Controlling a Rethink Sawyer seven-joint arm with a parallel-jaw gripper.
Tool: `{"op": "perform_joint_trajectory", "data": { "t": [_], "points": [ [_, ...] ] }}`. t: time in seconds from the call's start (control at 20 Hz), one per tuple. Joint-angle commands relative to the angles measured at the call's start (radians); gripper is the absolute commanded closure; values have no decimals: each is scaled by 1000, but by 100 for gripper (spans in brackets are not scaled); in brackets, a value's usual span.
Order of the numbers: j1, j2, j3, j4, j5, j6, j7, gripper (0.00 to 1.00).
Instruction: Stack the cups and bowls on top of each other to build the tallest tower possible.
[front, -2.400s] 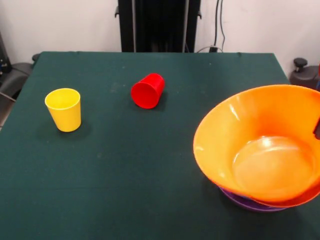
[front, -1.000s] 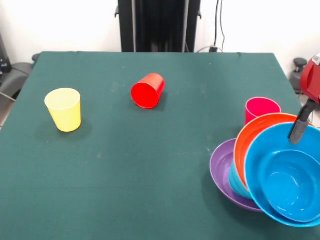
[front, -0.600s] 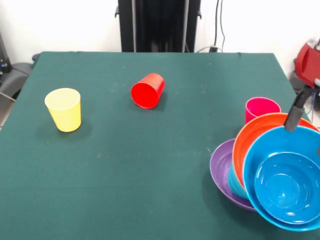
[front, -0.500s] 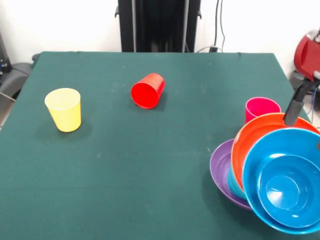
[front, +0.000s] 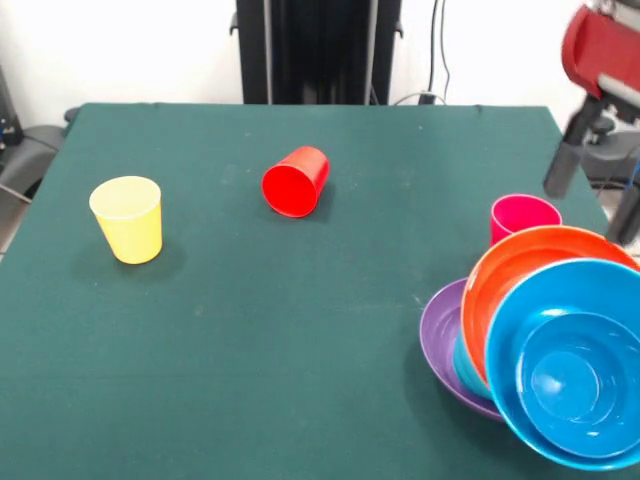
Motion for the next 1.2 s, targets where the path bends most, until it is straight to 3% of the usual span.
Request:
{"op": "perform_joint_trajectory", "data": {
  "t": [0.05,0.55,1.2],
  "points": [
    [-44,-133,159,240,-96,-22,-280,0],
    [-102,-191,244,317,-154,-97,-337,0],
    [-137,-222,315,325,-234,-91,-352,0]
  ]
}}
